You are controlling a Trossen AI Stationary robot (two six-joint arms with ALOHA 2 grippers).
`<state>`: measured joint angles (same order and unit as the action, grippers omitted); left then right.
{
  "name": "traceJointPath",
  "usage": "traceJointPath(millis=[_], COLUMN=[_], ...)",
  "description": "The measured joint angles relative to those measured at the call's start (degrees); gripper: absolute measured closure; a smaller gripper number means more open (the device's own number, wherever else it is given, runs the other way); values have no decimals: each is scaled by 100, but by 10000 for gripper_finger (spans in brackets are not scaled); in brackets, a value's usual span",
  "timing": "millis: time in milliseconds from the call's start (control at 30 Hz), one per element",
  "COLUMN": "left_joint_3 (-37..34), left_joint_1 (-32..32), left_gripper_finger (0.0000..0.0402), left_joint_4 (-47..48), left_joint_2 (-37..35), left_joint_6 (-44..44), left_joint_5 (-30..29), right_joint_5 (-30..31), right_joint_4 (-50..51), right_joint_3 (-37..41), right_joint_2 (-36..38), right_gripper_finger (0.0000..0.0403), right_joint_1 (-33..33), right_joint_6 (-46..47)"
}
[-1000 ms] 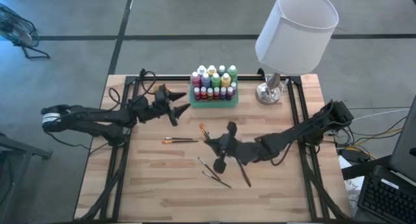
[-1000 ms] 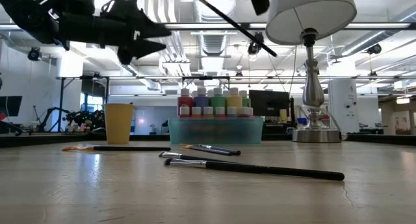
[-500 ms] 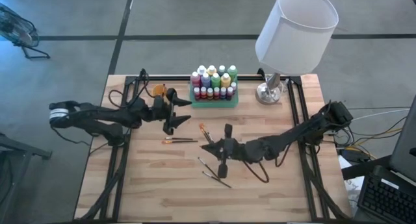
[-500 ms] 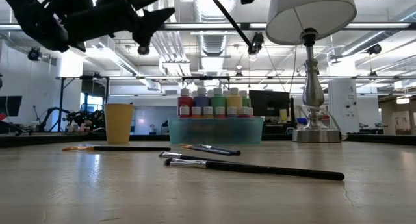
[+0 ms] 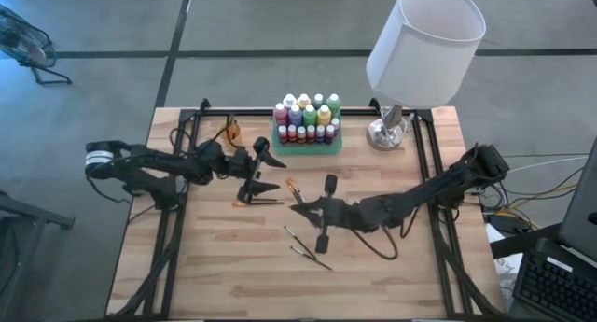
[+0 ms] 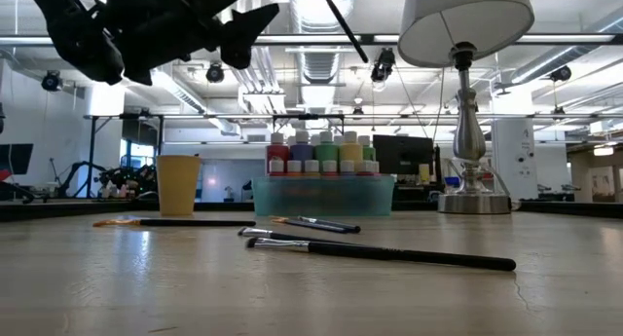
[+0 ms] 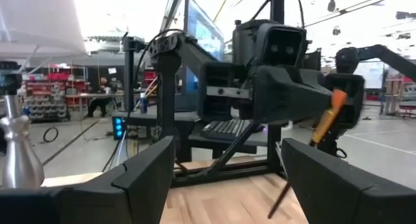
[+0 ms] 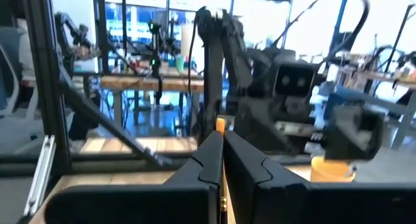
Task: Pick & Place Paint Supplies
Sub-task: Put the gold paintbrush into the orange cup
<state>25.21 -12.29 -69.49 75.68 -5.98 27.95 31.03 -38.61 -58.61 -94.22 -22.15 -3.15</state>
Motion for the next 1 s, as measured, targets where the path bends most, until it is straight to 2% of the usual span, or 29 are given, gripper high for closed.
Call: traceJointPath(millis=[200,400,633,1000], left_joint_3=[25,290,618,873], left_joint_1=[89,472,773,895], left_gripper_finger=[115,115,115,115], left_joint_4=[-2,2,6,269], left_joint_2=[-57,52,171,181], left_joint_6=[-4,269,489,670], left_joint_5=[30,-160,-253,-273], right_joint_5=[46,-3,-268,-306], right_joint_4=[-534,-1138,-1165,-1189], right_joint_3=[-4,-11,-11,-11], right_joint_2=[125,38,29,29], right_gripper_finger=[395,395,395,395], right_joint_1=[31,302,491,604], right_joint_6=[-503,-781,-735,-801])
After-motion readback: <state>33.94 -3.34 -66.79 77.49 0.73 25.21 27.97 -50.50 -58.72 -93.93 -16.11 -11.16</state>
